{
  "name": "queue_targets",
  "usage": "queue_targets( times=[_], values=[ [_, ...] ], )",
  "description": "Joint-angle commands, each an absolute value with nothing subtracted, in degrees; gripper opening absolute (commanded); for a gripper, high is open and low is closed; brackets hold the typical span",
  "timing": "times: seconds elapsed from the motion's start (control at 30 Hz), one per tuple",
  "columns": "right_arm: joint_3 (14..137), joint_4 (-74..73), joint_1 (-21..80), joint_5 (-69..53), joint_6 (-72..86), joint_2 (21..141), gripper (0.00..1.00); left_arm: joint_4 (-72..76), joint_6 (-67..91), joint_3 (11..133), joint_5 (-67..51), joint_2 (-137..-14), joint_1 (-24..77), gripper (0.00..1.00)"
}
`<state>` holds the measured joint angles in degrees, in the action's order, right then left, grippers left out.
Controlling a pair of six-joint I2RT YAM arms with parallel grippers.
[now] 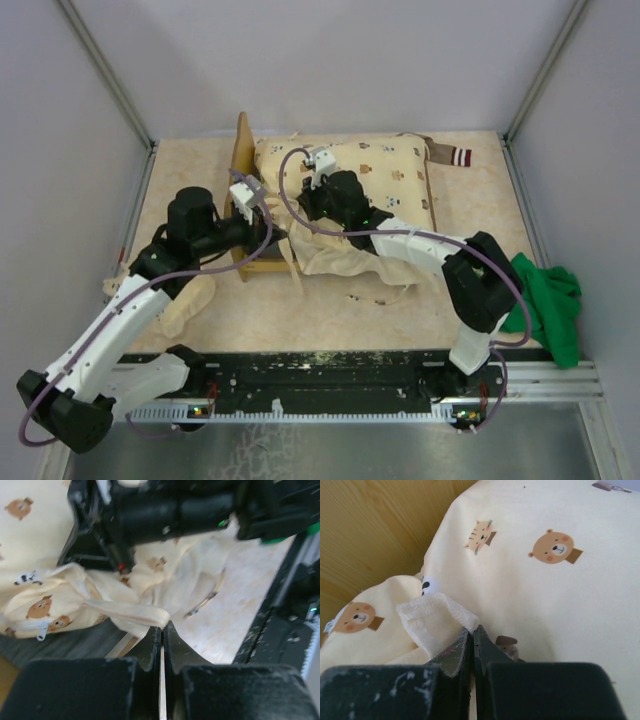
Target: Set up the pet bed
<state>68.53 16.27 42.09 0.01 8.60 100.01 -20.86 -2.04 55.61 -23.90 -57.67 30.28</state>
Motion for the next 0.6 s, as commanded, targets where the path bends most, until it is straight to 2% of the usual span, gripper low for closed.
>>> queue_targets(
  times=[0.0, 0.13, 0.3, 0.43, 0.57],
  values=[
    [68.45, 18.78, 41.22, -0.61, 8.88, 95.77, 0.0, -15.35, 6.16, 57.31, -39.44, -55.33, 30.5, 0.05],
    [68.71, 17.53, 41.22, -1.0, 8.4, 95.24, 0.0, -8.73, 11.38, 51.42, -45.74, -57.08, 30.45, 0.13],
    [68.47, 16.61, 41.22, 0.14, 7.36, 95.18, 0.0, -15.05, 8.24, 49.05, -38.96, -60.71, 30.46, 0.21],
    [68.64, 15.62, 41.22, 0.29, 6.78, 95.16, 0.0, -19.32, 5.76, 48.88, -34.75, -61.41, 30.42, 0.15],
    [68.19, 16.67, 41.21, 0.61, 7.34, 95.47, 0.0, -21.53, 4.21, 48.95, -34.58, -60.92, 30.48, 0.22]
  ],
)
